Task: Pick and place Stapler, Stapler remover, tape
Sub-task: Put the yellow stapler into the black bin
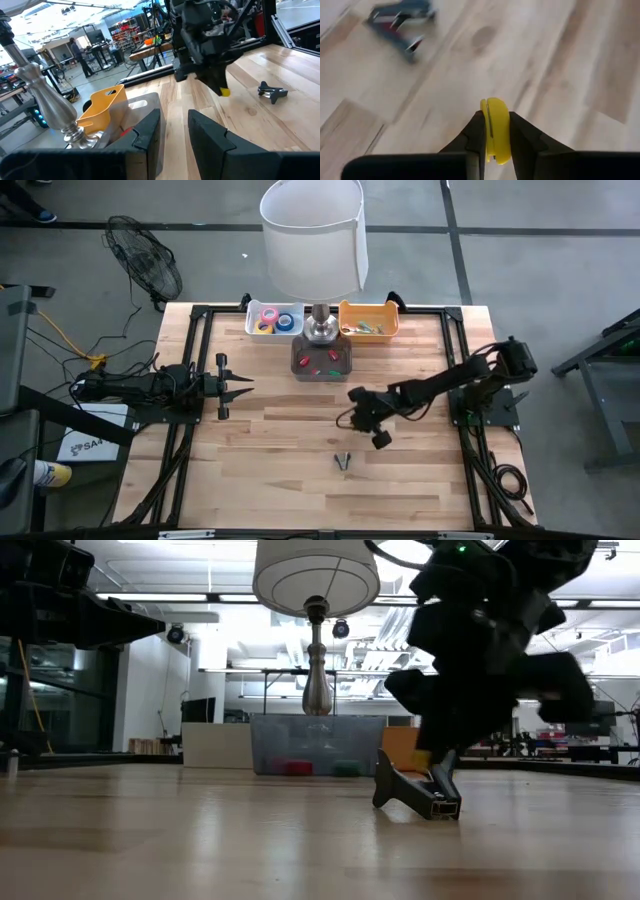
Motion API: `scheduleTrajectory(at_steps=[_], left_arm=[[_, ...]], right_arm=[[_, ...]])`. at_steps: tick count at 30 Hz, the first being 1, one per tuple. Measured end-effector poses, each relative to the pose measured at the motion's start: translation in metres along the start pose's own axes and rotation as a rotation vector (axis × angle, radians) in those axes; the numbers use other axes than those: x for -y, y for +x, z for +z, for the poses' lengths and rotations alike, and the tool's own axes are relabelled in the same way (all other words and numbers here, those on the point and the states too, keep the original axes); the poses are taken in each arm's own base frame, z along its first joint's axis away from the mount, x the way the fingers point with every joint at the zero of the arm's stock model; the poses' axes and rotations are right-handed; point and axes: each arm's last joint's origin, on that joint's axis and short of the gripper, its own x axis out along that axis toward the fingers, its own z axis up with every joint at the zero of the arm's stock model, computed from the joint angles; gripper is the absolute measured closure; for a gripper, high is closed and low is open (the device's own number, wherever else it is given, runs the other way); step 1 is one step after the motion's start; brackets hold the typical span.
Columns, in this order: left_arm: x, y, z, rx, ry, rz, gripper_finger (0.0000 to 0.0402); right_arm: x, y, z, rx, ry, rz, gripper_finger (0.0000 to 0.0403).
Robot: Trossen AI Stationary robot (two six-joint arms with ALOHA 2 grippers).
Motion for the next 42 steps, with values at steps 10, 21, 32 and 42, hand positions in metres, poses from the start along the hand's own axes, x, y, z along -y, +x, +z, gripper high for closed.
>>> scheduleTrajectory(at_steps=[10,21,32,42], left_arm=[[0.0,0.0,0.0,0.0,0.0,0.0,0.0305],[0.0,0.0,0.0,0.0,0.0,0.0,0.0305],[0.0,0.0,0.0,0.0,0.0,0.0,0.0305],[0.0,0.0,0.0,0.0,0.0,0.0,0.0305]], right_arm=[[0.051,-0.036,0.009,0.212,0.187,-0.208,0.0349],[0.1,-0.058,0.008,0.452,0.349,-0.403,0.0351],[0.133,-0.067,-0.002,0.593,0.512,-0.549,0.035],[0.155,-0.044,-0.025,0.603,0.603,-0.584,0.0349]])
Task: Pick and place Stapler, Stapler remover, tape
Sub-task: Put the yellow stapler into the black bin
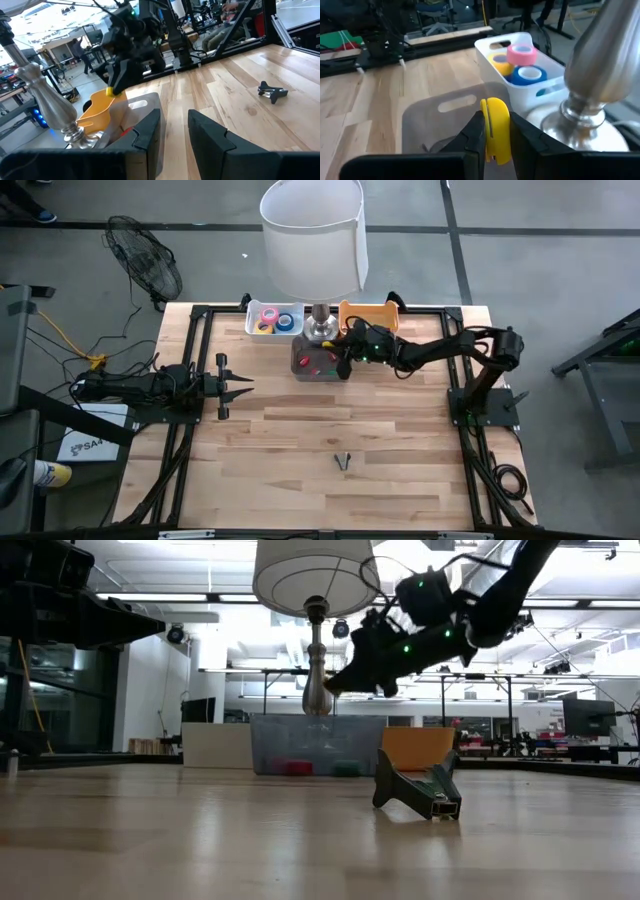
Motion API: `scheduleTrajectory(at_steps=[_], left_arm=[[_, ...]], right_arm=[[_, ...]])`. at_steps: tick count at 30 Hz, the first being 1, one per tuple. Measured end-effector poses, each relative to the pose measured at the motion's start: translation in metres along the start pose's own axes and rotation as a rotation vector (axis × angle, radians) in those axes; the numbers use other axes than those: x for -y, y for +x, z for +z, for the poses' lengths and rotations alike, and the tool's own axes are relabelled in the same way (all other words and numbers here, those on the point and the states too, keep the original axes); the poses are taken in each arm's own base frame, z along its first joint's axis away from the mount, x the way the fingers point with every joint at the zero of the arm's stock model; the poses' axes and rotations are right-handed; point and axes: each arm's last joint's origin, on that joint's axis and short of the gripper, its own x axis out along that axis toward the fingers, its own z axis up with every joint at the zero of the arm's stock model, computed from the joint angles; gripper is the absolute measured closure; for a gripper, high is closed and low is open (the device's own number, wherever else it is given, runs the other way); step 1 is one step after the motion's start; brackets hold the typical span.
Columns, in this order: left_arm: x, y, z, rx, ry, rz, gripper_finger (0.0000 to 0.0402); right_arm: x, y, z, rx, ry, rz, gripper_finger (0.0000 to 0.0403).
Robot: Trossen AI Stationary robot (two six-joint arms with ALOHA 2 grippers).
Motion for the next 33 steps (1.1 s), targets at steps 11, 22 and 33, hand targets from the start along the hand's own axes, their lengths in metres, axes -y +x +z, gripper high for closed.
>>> scheduleTrajectory(at_steps=[11,22,33], left_arm=[[0.0,0.0,0.0,0.0,0.0,0.0,0.0305],[0.0,0.0,0.0,0.0,0.0,0.0,0.0305],[0.0,0.0,0.0,0.0,0.0,0.0,0.0305]], right_arm=[[0.006,0.009,-0.017,-0.046,0.099,0.007,0.0349],[0.007,0.009,-0.018,-0.054,0.098,0.044,0.0347],[0.007,0.009,-0.018,-0.054,0.048,0.049,0.0311]])
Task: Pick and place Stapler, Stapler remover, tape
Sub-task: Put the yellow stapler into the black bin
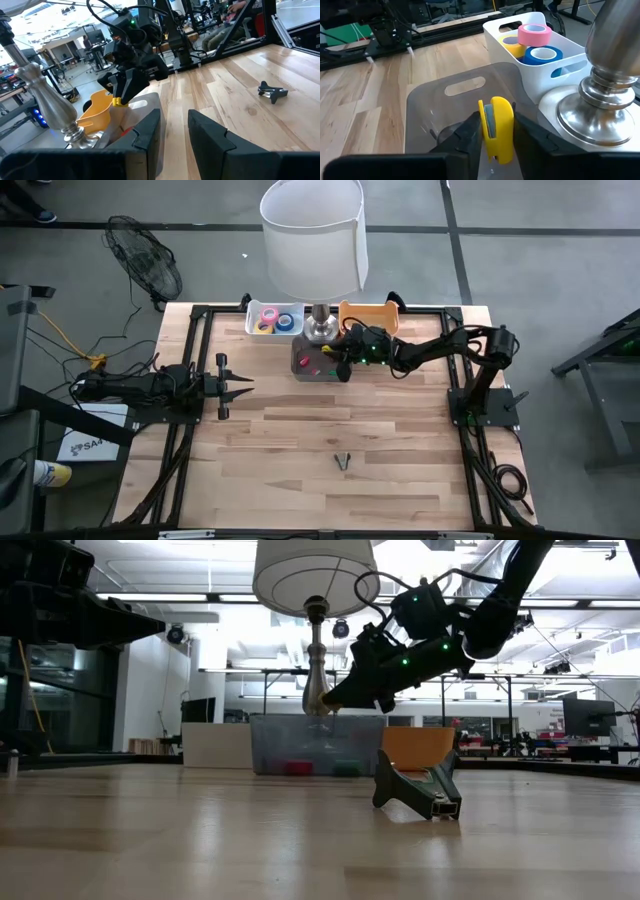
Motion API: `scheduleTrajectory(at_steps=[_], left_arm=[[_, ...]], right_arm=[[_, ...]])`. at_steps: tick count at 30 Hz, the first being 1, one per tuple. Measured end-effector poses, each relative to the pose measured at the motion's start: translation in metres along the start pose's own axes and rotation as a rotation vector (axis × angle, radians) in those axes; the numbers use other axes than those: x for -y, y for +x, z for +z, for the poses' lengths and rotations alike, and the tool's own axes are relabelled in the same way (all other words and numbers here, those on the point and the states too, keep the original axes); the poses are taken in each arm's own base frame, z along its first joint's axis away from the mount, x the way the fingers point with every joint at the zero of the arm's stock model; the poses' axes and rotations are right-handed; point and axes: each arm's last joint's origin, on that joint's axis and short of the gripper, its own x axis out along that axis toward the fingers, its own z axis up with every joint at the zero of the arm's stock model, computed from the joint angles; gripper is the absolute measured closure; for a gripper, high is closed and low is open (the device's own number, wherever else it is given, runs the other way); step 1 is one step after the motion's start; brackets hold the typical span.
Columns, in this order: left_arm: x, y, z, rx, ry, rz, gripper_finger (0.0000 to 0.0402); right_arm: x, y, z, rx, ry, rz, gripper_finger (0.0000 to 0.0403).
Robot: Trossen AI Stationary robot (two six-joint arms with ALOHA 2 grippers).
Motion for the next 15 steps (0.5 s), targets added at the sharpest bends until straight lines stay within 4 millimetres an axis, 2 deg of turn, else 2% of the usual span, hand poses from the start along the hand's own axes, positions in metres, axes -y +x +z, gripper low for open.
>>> scheduleTrajectory(at_steps=[15], left_arm=[[0.0,0.0,0.0,0.0,0.0,0.0,0.0305]], right_arm=[[-0.0013,0.0,-0.0002,-0.005,0.0,0.045,0.0265]])
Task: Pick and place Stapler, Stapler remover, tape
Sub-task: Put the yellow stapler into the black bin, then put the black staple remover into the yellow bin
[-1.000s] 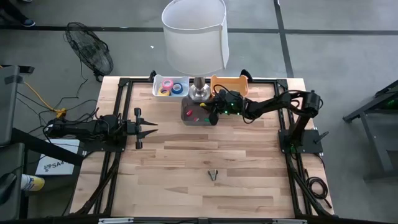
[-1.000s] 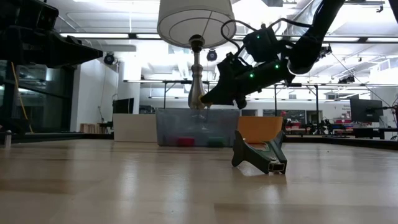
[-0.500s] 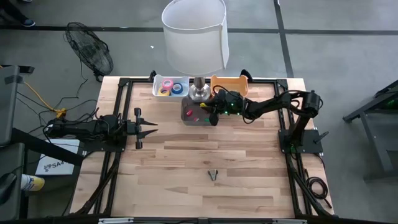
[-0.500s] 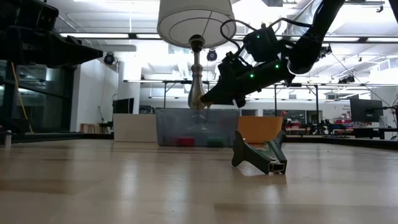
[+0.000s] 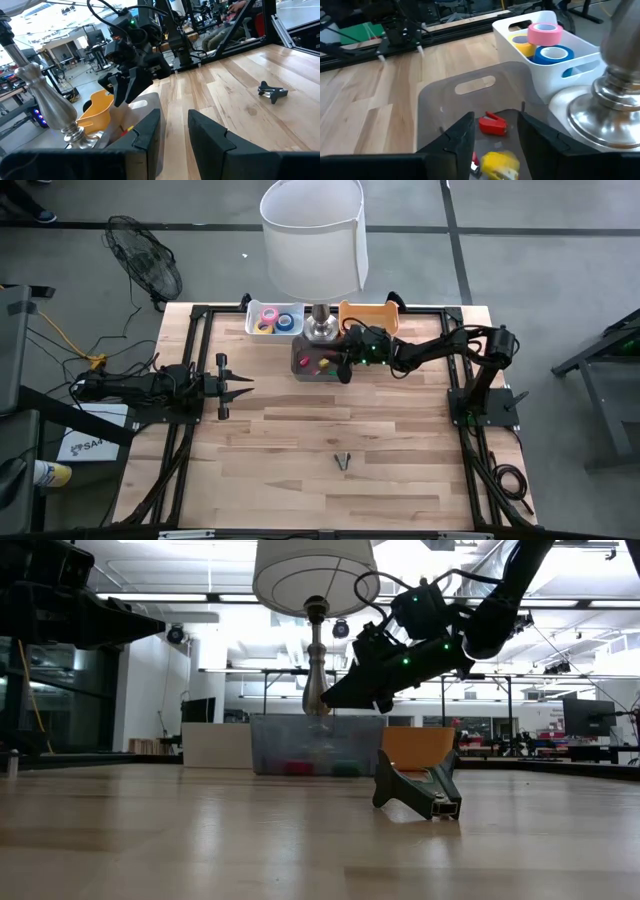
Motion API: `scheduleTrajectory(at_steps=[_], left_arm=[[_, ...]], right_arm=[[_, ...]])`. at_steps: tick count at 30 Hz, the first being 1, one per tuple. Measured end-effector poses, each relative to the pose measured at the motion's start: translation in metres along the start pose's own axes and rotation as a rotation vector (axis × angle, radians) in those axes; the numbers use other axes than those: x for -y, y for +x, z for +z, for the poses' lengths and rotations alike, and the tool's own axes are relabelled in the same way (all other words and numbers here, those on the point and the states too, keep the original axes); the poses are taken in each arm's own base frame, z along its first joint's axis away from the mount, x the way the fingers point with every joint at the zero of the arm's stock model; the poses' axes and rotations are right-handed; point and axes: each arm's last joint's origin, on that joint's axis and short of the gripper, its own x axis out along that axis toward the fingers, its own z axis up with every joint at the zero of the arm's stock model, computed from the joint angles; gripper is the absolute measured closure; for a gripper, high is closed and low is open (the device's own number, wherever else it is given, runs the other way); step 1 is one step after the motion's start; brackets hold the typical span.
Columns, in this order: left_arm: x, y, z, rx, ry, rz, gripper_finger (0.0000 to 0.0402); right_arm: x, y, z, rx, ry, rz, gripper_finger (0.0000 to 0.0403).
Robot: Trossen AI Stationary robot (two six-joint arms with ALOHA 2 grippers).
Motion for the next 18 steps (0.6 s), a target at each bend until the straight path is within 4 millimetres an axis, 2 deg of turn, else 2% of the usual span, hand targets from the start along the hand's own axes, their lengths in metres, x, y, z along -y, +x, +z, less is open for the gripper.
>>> scheduleTrajectory(at_steps=[13,18], left_arm=[[0.0,0.0,0.0,0.0,0.0,0.0,0.0305],[0.0,0.0,0.0,0.0,0.0,0.0,0.0305]], right_arm=[[-0.0009,-0.0001,-0.0006,-0.009,0.0,0.012,0.0229],[-0.0032,-0.0048,0.0078,0.015,-0.03,0.041,0.0229]])
